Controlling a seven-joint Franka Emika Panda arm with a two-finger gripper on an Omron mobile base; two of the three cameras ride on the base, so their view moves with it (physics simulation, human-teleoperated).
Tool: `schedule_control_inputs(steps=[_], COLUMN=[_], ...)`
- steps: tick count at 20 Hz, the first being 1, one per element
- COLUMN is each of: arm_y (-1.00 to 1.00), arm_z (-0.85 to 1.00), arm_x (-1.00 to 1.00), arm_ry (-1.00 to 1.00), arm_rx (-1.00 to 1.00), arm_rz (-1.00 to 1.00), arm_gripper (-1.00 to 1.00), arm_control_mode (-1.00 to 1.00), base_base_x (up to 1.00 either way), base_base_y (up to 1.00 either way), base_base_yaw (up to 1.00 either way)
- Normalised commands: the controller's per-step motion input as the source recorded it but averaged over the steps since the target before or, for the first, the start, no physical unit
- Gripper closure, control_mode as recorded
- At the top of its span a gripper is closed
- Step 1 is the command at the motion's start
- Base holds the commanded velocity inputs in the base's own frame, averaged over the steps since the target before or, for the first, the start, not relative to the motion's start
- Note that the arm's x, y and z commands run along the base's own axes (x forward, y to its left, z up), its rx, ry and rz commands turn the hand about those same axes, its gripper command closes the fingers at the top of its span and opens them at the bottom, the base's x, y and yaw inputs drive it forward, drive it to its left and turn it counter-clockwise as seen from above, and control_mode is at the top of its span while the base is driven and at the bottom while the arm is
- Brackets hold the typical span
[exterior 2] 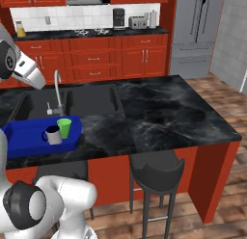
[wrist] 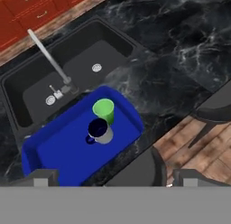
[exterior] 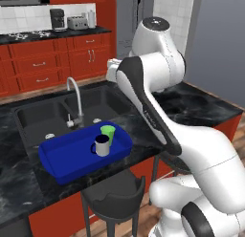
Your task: There is a tray on the dining counter. Grab the cup, mug, and pitcher and place them on the tray. The pitcher may be placed next to the tray if it cannot fit the tray.
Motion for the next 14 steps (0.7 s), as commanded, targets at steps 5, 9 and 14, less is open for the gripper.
schedule_control_inputs(steps=[5, 9, 14], arm_y=[-0.02, 0.00, 0.00], arm_z=[0.00, 0.00, 0.00], arm_x=[-0.04, 0.00, 0.00], arm_ry=[0.01, 0.00, 0.00], arm_rx=[0.00, 0.00, 0.00], arm_rz=[0.03, 0.00, 0.00], arm_gripper=[-1.00, -1.00, -1.00], arm_control_mode=[1.00, 1.00, 1.00], base_base_x=[-0.39, -1.00, -1.00], base_base_y=[-0.02, 0.04, 0.61], base_base_yaw=[0.04, 0.05, 0.00])
